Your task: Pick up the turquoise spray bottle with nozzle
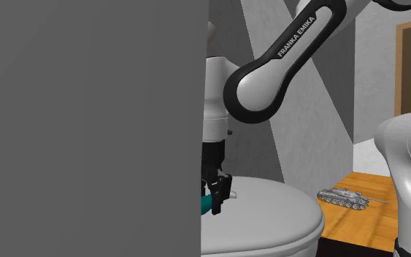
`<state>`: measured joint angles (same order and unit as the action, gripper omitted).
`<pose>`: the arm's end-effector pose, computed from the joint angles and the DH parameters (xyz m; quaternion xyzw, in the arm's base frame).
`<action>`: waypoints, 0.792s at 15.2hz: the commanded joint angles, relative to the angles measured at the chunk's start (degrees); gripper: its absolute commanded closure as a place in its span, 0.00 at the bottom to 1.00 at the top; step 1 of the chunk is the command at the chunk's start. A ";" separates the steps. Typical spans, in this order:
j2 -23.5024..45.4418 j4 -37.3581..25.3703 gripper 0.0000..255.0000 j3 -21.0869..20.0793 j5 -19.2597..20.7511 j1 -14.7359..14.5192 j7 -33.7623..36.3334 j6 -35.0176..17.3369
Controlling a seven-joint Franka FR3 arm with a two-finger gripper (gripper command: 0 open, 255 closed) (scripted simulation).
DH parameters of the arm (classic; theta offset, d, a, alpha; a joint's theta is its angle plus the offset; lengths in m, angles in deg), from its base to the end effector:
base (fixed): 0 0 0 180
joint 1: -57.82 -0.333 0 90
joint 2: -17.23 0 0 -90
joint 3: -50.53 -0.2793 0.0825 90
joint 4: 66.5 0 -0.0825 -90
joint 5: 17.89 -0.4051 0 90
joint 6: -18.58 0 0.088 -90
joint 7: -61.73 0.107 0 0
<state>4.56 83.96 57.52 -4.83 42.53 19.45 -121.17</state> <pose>0.4391 0.0665 0.2744 0.8618 0.5032 -0.0013 0.0640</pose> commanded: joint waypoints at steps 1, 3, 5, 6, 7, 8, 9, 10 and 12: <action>0.04 0.08 1.00 0.01 0.01 0.01 -0.01 0.04; 0.34 -0.06 1.00 0.00 -0.01 -0.01 0.02 -0.12; -0.95 -0.61 1.00 -0.05 -0.26 -0.10 -0.28 1.71; -1.57 -0.90 1.00 -0.08 -0.38 -0.14 -0.42 2.62; -2.18 -1.21 1.00 -0.10 -0.50 -0.18 -0.56 3.53; -2.76 -1.54 1.00 -0.13 -0.61 -0.22 -0.70 4.44; -3.33 -1.87 1.00 -0.16 -0.72 -0.26 -0.83 5.34; -3.89 -2.23 1.00 -0.19 -0.83 -0.29 -0.96 6.24; -4.94 -2.97 1.00 -0.26 -1.04 -0.37 -1.21 8.03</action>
<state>0.17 81.31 57.24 -5.79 42.15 18.44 -114.03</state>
